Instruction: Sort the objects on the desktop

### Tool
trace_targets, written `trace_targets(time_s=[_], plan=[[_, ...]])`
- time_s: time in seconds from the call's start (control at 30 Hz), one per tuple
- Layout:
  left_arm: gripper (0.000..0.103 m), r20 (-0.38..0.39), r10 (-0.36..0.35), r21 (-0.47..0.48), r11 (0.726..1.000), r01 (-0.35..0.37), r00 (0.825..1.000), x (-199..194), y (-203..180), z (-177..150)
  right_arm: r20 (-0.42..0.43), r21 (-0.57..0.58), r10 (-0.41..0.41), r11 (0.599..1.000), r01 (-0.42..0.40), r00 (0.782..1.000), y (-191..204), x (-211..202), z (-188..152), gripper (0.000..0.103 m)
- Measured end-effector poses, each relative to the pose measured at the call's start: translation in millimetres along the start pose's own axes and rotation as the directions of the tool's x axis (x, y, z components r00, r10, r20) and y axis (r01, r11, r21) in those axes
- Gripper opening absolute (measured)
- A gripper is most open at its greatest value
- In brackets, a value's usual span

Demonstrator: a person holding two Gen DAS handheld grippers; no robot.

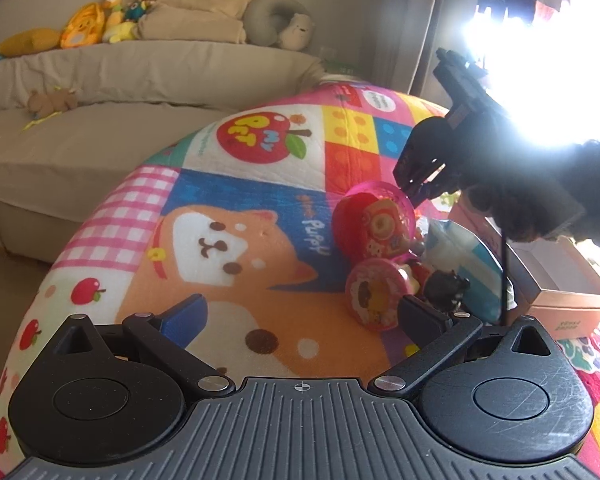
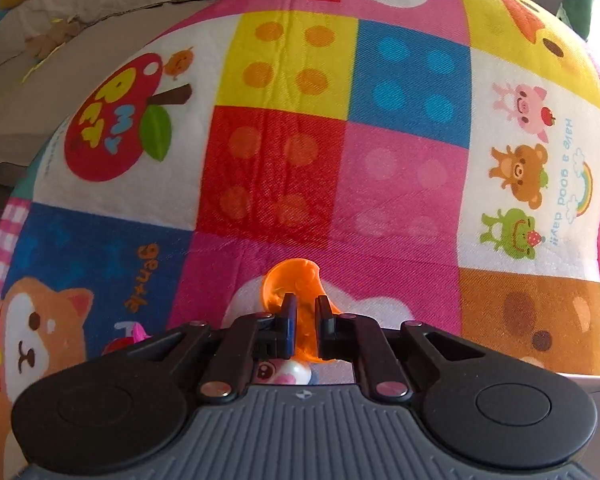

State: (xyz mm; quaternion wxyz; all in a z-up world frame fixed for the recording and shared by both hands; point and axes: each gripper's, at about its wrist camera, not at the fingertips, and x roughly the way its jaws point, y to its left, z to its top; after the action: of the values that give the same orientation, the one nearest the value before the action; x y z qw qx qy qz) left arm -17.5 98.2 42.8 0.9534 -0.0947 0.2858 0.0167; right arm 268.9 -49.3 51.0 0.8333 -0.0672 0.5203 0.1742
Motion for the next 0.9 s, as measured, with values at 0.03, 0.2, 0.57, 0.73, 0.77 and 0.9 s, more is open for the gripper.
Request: trace_targets(time_s=[0.03, 0.2, 0.57, 0.73, 0.77, 0.9], plan=[[0.103, -0.008, 0.000, 0.002, 1.000, 0.000, 1.000, -1, -1, -2, -0.008, -0.005, 0.037, 0.999, -0.037, 0.999, 3, -7, -7, 0.009], [0.103, -0.052, 0.006, 0.039, 0.999, -0.004, 0.999, -6, -7, -13, -0.073, -0.043, 0.190, 0.980, -0.194, 0.979, 20, -35, -56, 0.009], [0.103, -0.074, -0.055, 0.171, 0.983, 0.067, 0.996, -23, -41, -29, 0.407, -0.093, 0.122, 0.991, -0.091, 0.905, -48, -182, -179, 0.063], [0.103, -0.114, -0.087, 0.224, 0.968, 0.111, 0.990, -20, -65, -39, 0.473, 0.260, -0.155, 0.965, 0.031, 0.867, -143, -182, -224, 0.073], [0.103, -0.124, -0.078, 0.232, 0.967, 0.106, 0.989, -18, -69, -41, 0.454, 0.316, -0.167, 0.948, 0.017, 0.875, -160, -174, -229, 0.073], [0.103, -0.141, -0.030, 0.262, 0.963, 0.067, 0.989, -15, -75, -46, 0.407, 0.387, -0.128, 0.921, -0.044, 0.905, -187, -137, -230, 0.072]])
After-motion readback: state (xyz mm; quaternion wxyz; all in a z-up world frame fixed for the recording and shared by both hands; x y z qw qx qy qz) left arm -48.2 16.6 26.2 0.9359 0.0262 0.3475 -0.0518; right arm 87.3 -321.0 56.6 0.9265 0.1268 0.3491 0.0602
